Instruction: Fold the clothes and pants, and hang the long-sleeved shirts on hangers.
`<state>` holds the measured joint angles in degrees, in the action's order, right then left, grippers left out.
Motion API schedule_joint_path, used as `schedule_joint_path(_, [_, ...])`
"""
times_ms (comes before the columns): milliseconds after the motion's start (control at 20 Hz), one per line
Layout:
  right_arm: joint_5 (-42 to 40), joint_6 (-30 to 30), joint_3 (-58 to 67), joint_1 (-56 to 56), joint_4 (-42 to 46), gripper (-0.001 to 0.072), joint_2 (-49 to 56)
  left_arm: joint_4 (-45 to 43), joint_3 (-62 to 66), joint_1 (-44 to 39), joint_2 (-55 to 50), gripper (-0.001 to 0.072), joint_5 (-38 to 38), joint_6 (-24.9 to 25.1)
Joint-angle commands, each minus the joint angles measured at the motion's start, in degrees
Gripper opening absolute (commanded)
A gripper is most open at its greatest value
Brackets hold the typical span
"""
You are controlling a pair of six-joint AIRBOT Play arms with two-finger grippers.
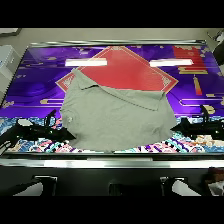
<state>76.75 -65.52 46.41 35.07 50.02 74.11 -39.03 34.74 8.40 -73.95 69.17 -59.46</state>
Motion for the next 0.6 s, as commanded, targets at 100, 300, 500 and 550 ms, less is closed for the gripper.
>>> schedule_joint_path(100, [-1.0, 2.8, 0.2, -4.4, -8.8, 0.0029, -5.4, 4.0, 10.5, -1.5, 1.4, 0.0015, -0.7, -1.1])
schedule_joint_path(300, [-13.4, -2.0, 5.4, -19.8, -8.3, 0.0027, -9.1, 0.3, 32.3, -1.5, 1.4, 0.0014, -5.4, -7.8])
schedule_joint_path(500, [-28.7, -15.1, 21.4, -31.7, 4.9, 0.0027, -9.2, -15.6, 53.3, -1.5, 1.2, 0.0014, -12.1, -17.8])
schedule_joint_path(550, [-31.6, -19.2, 26.0, -33.0, 8.6, 0.0027, -9.2, -18.7, 57.6, -1.5, 1.2, 0.0014, -13.0, -19.9])
